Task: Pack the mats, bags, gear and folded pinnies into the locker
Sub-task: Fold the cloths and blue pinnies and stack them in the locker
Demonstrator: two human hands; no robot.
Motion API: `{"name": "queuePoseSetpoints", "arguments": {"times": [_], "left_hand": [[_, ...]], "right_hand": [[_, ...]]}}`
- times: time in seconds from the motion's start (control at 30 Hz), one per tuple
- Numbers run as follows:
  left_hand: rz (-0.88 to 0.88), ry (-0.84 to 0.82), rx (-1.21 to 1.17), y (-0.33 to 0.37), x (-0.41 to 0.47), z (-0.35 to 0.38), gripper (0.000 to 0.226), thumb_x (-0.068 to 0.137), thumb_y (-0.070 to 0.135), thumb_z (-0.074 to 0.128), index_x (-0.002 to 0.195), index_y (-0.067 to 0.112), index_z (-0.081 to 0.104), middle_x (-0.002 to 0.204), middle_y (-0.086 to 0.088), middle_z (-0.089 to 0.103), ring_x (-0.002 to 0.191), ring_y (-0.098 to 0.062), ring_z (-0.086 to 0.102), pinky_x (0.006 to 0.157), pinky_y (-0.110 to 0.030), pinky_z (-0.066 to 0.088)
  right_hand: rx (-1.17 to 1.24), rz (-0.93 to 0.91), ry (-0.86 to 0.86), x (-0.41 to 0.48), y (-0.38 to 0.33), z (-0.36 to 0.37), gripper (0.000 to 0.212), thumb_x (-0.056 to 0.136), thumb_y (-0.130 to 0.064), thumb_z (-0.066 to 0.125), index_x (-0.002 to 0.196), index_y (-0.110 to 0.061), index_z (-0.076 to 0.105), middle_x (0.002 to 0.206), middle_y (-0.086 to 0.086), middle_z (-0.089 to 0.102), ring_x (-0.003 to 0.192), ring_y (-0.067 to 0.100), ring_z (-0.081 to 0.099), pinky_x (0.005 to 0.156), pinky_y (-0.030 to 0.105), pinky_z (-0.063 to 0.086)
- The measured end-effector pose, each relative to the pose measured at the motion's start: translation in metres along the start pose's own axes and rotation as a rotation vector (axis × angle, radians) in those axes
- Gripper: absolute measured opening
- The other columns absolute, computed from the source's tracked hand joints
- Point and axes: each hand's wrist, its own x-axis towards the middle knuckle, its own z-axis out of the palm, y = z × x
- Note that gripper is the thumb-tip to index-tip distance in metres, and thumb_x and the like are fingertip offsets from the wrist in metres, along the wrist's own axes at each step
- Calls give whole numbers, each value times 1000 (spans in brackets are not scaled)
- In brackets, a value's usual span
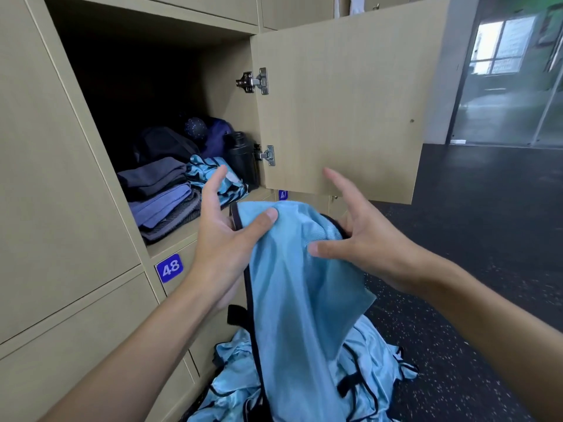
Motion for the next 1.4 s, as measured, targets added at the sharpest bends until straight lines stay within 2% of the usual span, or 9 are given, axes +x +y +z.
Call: {"name": "queuePoseSetpoints", "arguments": {"times": [0.2,0.47,0.57,0.7,0.93,1.07,1.17,1.27,1.4], "left_hand": [[-178,-178,-13,-18,-18,1,96,76,0,73,145,51,30,117,-10,72,103,-22,72,77,-30,60],[60,66,7,-10,4,-10,84,72,10,85,130,57,45,146,0,50,128,-22,56,101,-45,52],[75,100,12,-10,5,-11,76,76,6,82,126,52,46,142,-7,53,120,-26,61,95,-48,55],[83,94,-21,-8,5,-7,65,87,-7,68,125,42,46,117,-6,66,92,-18,69,84,-42,60],[9,83,45,-2,6,-7,67,89,4,71,136,42,42,125,1,63,93,-13,71,73,-29,60],[-24,73,58,4,7,-4,61,89,11,72,135,41,47,104,2,69,80,-12,70,71,-29,60],[-127,-18,-64,-3,1,-4,81,80,3,73,140,47,41,100,4,76,91,-17,72,80,-35,61],[-162,-164,-39,-13,-10,-4,104,77,-9,71,144,58,29,143,1,56,118,-20,65,95,-39,54],[-95,-116,-53,-8,-6,0,100,82,-12,67,145,55,29,127,-5,68,107,-24,70,88,-43,58]], "right_hand": [[76,-62,152,-1,-2,0,89,90,0,67,146,-50,19,71,-5,70,66,13,65,64,26,54],[110,56,103,-1,7,7,102,82,4,73,147,-51,17,78,-1,74,73,17,72,68,28,56],[197,24,263,5,6,7,94,84,2,72,144,-52,25,105,12,72,89,27,73,83,43,59],[189,2,358,6,9,8,85,86,-1,71,144,-47,27,97,7,73,90,26,72,86,44,58],[135,-22,378,8,9,5,71,92,-7,66,139,-48,31,96,10,72,96,34,69,95,51,53],[82,-12,386,7,14,6,58,96,-11,59,136,-47,37,87,19,62,79,30,59,81,47,55],[107,-10,446,9,14,7,49,98,-7,54,128,-45,42,76,-6,62,73,16,57,72,36,50],[115,1,477,9,11,3,52,97,-9,55,127,-49,41,97,22,64,77,23,56,77,44,54],[87,64,527,6,11,-2,53,94,-24,63,132,-50,37,94,13,55,83,21,59,91,50,53]]}}
